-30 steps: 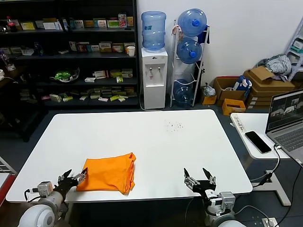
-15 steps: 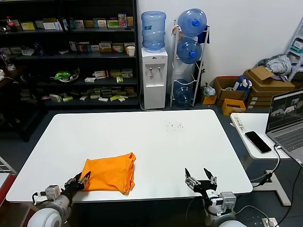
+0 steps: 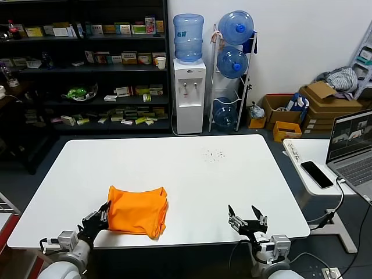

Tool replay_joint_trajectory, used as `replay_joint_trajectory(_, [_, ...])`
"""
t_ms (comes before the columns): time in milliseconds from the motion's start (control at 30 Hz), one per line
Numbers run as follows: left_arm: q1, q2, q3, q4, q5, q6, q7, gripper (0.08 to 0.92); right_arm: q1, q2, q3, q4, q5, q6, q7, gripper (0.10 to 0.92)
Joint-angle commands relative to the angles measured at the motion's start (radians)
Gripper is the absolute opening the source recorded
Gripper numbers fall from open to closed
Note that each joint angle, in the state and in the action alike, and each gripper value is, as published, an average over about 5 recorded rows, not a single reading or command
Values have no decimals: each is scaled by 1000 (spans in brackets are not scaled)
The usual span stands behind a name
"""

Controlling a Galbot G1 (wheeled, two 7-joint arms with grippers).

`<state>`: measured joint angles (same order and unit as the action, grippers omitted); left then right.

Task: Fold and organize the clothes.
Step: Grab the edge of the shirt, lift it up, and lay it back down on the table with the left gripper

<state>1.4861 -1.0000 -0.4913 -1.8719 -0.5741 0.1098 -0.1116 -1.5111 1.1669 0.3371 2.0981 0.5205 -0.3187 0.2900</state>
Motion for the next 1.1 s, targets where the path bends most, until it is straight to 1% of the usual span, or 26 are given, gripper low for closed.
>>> replay_joint_trajectory(33, [89,72,-125,-257,201,70,-79,116,25,-1,-16,-6,6,4,3,823])
replay_joint_trajectory(167, [87,185,-283,-153,179,106,-66,116,45,-3,-35,-9,13,7,4,823])
replay_joint_trajectory(267, [86,277,-388,-34,160,119,-46,116,59,-5,-49,-15,18,11,4,823])
replay_joint_trajectory(367, [91,335,-460,101,171,112,-31,116,72,-5,-62,-23,23,13,4,823])
replay_joint_trajectory(433, [96,350,-495,174,189,100,-27,116,80,-4,-71,-28,25,14,4,823])
replay_joint_trajectory(500, [106,349,-521,210,204,90,-27,116,86,-2,-77,-32,26,15,4,823])
replay_joint_trajectory(567, [124,332,-528,190,203,90,-33,116,90,-2,-80,-34,26,15,4,823])
replay_joint_trajectory(633, [151,304,-502,123,175,89,-44,116,90,-2,-80,-35,25,14,5,823])
replay_joint_trajectory(700, [171,267,-444,20,96,90,-60,116,86,-1,-77,-34,23,14,6,823])
replay_joint_trajectory(767, [168,230,-355,-96,-38,107,-92,116,77,1,-69,-32,19,13,8,823])
replay_joint_trajectory(833, [129,196,-209,-196,-181,147,-144,116,63,5,-56,-29,12,14,9,823])
replay_joint_trajectory(900, [63,160,-44,-265,-281,186,-198,116,45,12,-38,-24,4,13,10,823])
replay_joint_trajectory(1000, [-81,79,219,-294,-393,218,-269,116,13,28,-1,-12,-8,12,12,823])
replay_joint_trajectory(1033, [-130,44,302,-284,-424,225,-293,116,1,34,10,-7,-12,11,13,823])
replay_joint_trajectory(1100, [-213,-26,418,-242,-455,232,-327,116,-20,45,29,2,-20,11,14,823])
